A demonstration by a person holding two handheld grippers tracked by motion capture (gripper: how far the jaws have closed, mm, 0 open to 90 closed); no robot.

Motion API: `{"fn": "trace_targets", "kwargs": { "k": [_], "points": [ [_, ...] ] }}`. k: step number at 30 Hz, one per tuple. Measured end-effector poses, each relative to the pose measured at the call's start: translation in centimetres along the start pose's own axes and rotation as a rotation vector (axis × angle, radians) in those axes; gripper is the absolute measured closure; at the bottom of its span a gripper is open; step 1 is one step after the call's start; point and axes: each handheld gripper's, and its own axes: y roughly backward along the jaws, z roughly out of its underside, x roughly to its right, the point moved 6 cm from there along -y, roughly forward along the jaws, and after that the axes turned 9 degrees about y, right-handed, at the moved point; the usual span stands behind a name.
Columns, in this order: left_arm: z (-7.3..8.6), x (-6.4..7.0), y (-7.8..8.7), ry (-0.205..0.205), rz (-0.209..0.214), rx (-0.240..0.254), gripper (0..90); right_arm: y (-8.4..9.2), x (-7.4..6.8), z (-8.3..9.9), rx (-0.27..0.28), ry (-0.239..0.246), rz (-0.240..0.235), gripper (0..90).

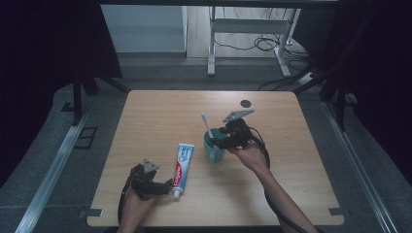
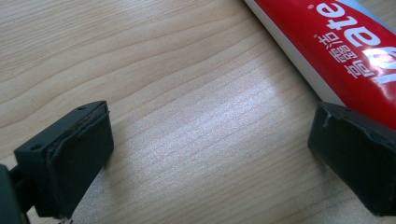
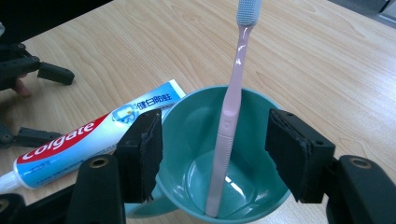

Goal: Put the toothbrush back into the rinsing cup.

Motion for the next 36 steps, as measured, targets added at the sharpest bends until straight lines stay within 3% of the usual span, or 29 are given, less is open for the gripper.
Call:
{"fn": "trace_targets", "kwargs": {
  "k": [14, 28, 36],
  "points": [
    [0.0, 0.0, 0.0, 0.0, 0.0, 0.0, 0.2, 1.2, -0.2, 0.5, 0.005, 0.0, 0.002, 28.7],
    [0.0, 0.0, 0.0, -0.003, 0.0, 0.0, 0.2, 2.3, 0.0, 1.2, 0.013, 0.018, 0.027, 14.6],
    [0.0, 0.0, 0.0, -0.003, 0.0, 0.0, 0.2, 2.9, 0.1, 2.0, -0.002, 0.017, 0.018, 9.4]
  ]
}}
